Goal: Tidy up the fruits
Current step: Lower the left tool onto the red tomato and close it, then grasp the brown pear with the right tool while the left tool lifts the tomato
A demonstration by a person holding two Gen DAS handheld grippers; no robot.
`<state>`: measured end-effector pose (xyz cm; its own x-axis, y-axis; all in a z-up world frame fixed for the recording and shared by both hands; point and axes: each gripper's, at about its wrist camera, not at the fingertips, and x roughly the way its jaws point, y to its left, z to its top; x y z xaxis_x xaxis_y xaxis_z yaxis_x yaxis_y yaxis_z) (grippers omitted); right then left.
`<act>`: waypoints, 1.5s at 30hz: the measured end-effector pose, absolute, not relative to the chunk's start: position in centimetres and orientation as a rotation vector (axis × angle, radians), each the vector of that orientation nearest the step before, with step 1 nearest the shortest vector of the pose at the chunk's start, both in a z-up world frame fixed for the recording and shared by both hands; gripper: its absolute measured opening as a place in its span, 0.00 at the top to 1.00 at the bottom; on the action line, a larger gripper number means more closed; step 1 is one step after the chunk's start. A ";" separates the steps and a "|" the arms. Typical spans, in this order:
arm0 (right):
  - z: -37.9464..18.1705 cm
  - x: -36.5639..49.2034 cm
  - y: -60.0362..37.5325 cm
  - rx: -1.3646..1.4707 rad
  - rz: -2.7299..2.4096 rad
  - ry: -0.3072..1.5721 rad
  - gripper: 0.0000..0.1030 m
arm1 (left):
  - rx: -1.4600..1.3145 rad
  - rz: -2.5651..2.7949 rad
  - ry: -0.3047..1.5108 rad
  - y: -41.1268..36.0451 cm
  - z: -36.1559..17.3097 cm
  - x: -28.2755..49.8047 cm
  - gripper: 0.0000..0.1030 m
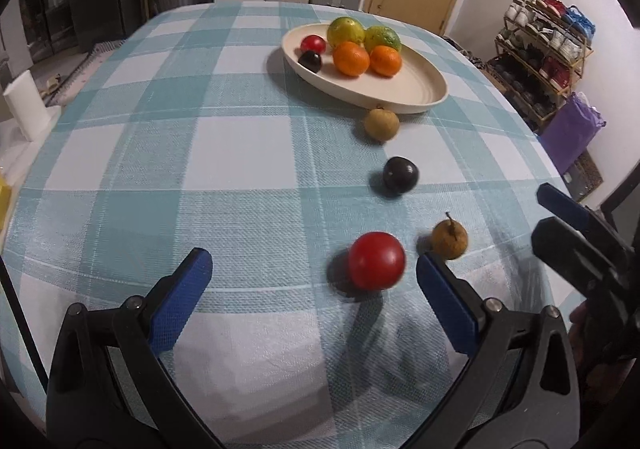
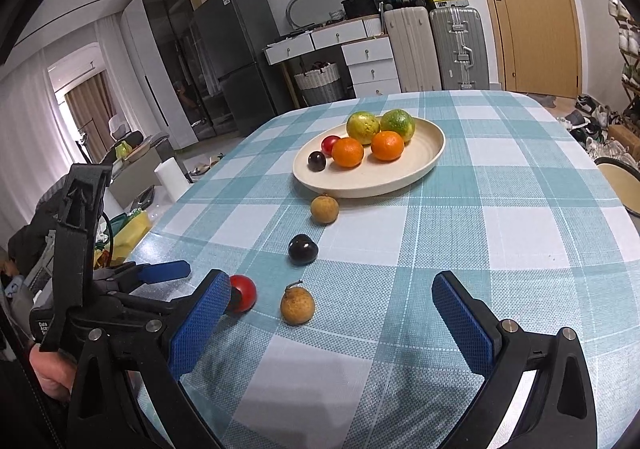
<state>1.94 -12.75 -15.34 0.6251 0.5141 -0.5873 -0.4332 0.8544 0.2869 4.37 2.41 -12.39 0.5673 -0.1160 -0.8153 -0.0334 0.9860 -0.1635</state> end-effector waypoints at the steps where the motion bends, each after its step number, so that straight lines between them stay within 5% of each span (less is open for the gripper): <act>1: -15.4 1.9 -12.7 0.122 0.546 0.713 0.00 | -0.176 -0.061 0.968 2.4 -12.4 4.3 0.02; 10: -15.4 1.9 -13.1 0.142 0.545 0.715 0.00 | -0.196 -0.091 0.970 2.2 -12.7 4.3 0.17; 21: -16.1 2.1 -13.3 0.170 0.569 0.765 0.00 | -0.209 -0.190 0.949 1.7 -12.1 4.2 0.74; 45: -16.6 2.2 -11.1 0.096 0.589 0.817 0.00 | -0.300 -0.180 0.927 4.9 -11.6 3.1 0.74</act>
<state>2.24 -11.14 -16.65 0.5343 0.5296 -0.6588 -0.4580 0.8365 0.3010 3.06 4.88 -11.63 0.5896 -0.2801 -0.7575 0.0244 0.9437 -0.3299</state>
